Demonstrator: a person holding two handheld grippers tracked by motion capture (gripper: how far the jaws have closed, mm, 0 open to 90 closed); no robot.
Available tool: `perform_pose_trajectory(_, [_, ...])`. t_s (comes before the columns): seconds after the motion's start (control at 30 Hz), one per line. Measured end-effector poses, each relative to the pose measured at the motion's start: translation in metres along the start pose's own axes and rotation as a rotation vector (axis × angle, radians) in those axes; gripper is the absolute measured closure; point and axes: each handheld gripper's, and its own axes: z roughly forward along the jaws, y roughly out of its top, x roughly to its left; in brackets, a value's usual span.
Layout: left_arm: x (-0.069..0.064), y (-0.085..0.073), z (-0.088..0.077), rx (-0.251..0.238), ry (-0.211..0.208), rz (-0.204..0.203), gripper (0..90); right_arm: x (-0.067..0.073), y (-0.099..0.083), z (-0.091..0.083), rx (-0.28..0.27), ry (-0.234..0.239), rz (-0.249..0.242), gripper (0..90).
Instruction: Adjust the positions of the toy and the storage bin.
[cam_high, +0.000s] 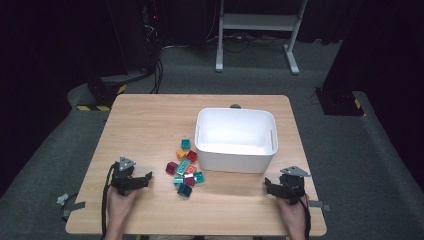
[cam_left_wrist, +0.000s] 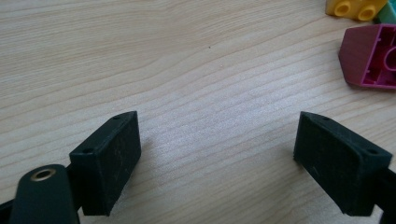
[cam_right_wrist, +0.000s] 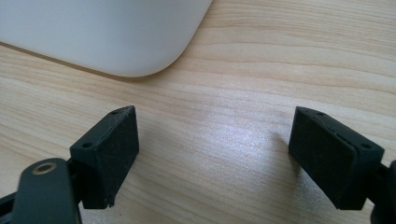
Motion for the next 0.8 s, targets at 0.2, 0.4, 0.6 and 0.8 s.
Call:
perform_pose_trajectory(0.2, [0.0006, 0.0002, 0.0001, 0.0, -0.001, -0.001, 15.0, -0.0001, -0.0001, -0.0002, -0.001, 0.001, -0.003, 16.6])
perform_pose_trajectory(0.4, [0.0, 0.0002, 0.0001, 0.0, 0.01, -0.013, 15.0, -0.0001, -0.0002, -0.0002, -0.001, 0.002, -0.005, 16.7])
perform_pose_trajectory(0.6, [-0.0017, 0.0004, 0.0003, 0.001, 0.019, -0.023, 14.6, -0.0001, -0.0002, -0.0003, -0.001, 0.002, -0.003, 16.7])
perform_pose_trajectory(0.8, [0.0004, 0.0009, -0.0027, 0.011, 0.009, -0.044, 16.0, -0.0001, -0.0002, -0.0003, -0.001, 0.002, -0.003, 16.7])
